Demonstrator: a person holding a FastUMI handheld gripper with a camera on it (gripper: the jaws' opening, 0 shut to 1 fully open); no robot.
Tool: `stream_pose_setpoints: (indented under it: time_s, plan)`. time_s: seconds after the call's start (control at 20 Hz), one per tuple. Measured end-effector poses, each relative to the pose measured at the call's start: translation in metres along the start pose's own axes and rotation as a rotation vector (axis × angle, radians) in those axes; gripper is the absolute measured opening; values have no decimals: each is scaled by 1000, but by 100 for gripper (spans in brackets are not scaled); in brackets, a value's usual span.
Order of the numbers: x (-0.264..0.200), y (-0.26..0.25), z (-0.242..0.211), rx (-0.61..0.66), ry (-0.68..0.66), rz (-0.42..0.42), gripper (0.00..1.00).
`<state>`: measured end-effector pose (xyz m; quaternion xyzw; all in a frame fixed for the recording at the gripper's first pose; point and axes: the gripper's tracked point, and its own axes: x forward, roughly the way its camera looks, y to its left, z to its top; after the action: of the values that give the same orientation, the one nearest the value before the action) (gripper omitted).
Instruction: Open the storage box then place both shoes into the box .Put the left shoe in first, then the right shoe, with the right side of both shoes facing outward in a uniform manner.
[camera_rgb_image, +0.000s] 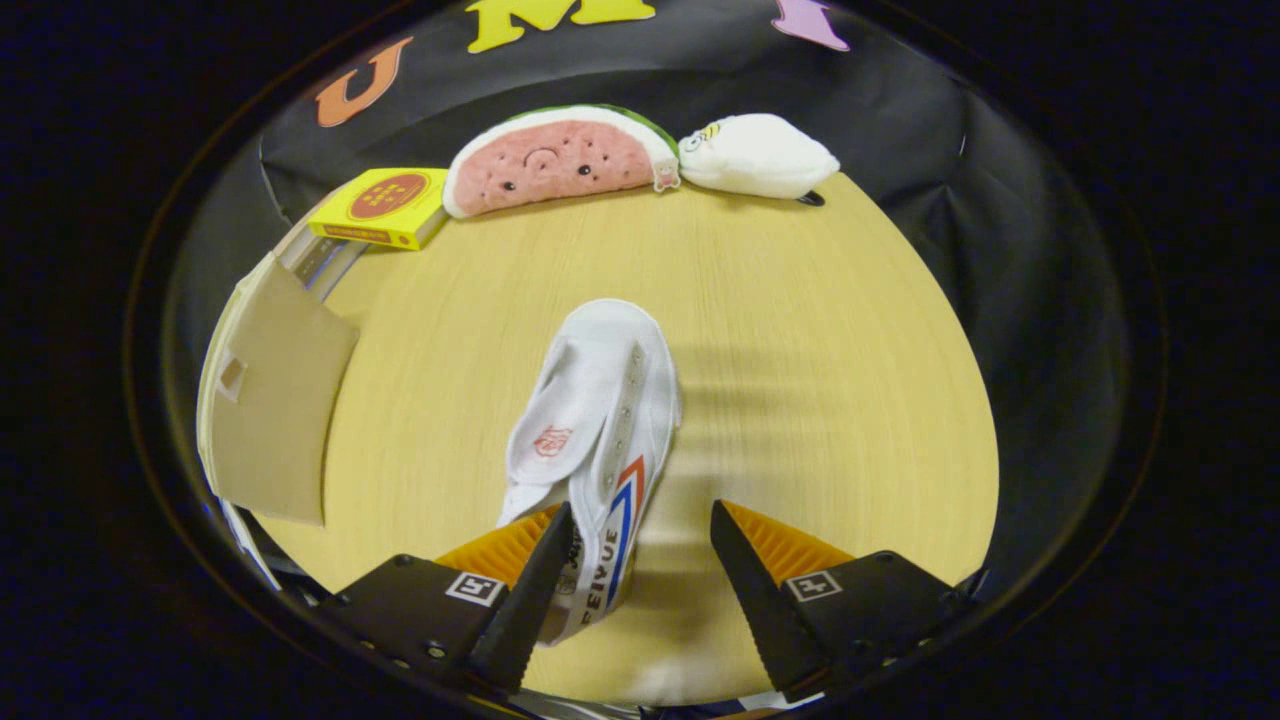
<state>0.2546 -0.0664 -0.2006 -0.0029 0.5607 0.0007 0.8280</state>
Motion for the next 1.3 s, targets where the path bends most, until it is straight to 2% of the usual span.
stream_pose_setpoints:
  time_s: [0.15, 0.5, 0.75, 0.8, 0.85, 0.95, 1.0, 1.15, 1.3]
  plan:
    - [11, -2, 3, -5, 19, 4, 77]
    - [20, -2, 15, 14, -14, 48, 40]
    - [24, -3, 6, 40, -41, 74, 45]
    - [20, -7, 11, 62, -61, 77, 27]
    - [26, -8, 10, 65, -52, 66, 25]
    - [25, -10, 14, 81, -67, 58, 7]
    - [29, -12, 12, 91, -70, 50, 0]
    - [28, -11, 12, 154, -76, 73, 0]
    - [18, -14, 2, 190, -81, 60, 0]
